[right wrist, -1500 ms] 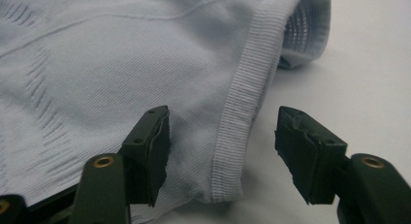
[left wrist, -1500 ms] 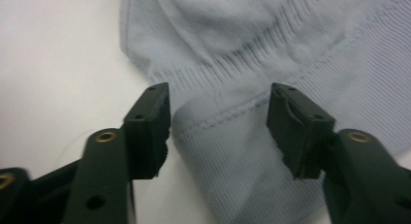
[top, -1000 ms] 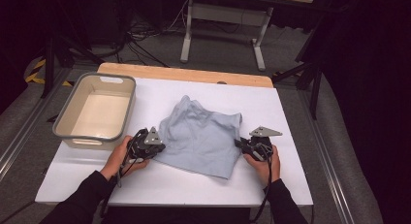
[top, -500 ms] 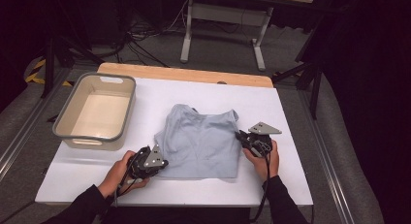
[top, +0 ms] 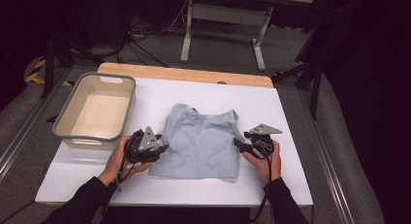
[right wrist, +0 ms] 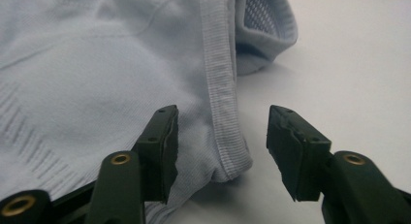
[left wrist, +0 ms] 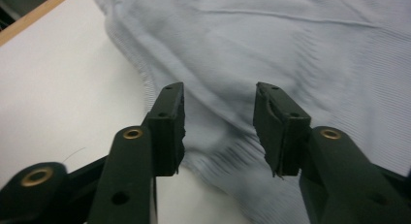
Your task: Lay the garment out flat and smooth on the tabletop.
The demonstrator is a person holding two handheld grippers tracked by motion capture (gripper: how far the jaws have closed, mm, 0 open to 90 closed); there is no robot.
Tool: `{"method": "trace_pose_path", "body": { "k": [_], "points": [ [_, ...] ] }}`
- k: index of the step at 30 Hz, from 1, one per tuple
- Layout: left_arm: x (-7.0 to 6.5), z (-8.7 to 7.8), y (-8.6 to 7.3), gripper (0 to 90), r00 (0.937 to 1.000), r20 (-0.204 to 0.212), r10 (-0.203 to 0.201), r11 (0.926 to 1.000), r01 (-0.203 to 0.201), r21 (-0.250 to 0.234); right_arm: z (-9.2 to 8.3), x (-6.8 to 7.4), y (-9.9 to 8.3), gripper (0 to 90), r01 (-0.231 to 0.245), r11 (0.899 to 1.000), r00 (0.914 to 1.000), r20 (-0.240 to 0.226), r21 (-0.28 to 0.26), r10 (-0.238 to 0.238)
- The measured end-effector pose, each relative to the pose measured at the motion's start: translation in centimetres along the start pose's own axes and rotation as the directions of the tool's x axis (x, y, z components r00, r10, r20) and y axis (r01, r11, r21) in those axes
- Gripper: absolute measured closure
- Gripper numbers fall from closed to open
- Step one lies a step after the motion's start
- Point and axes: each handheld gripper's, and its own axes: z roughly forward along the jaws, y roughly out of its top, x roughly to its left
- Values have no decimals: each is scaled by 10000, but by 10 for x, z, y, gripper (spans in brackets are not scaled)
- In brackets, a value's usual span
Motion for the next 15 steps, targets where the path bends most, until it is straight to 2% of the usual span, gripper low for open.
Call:
{"method": "trace_pose_path", "body": {
  "k": [3,5,6,7,9,10,11,12,13,15],
  "points": [
    [4,13,-1,482,9999,-139,-30,9988,37,484,7,-4,-3,437,-233,9989,9992,-307,419,246],
    [5,18,-2,463,9999,-154,-64,9978,74,663,8,-5,-4,457,-375,9986,9981,-464,381,393],
    [7,23,-4,463,9999,-25,-123,9964,125,833,8,-6,-4,476,-489,9980,9970,-585,404,512],
    [7,25,-4,469,9999,7,-153,9963,152,842,7,-7,-5,554,-488,9981,9954,-806,365,516],
    [9,26,-4,504,9998,96,-172,9959,162,885,7,-6,-5,608,-345,9989,9959,-824,327,371],
    [10,27,-4,602,9997,130,-193,9957,181,914,5,-5,-4,711,-202,9996,9966,-800,209,219],
    [10,27,-4,602,9996,210,-186,9956,166,926,5,-5,-4,711,-202,9996,9966,-800,209,219],
    [10,27,-4,673,9997,239,-73,9955,50,948,4,-5,-4,755,-159,9998,9969,-762,156,170],
    [10,27,-4,868,9993,365,87,9944,-125,1049,0,-2,-2,840,102,9999,9975,-697,-46,-105],
    [10,28,-3,887,9990,391,192,9939,-234,1077,-2,0,-1,852,231,9997,9980,-587,-62,-235]
  ]
}}
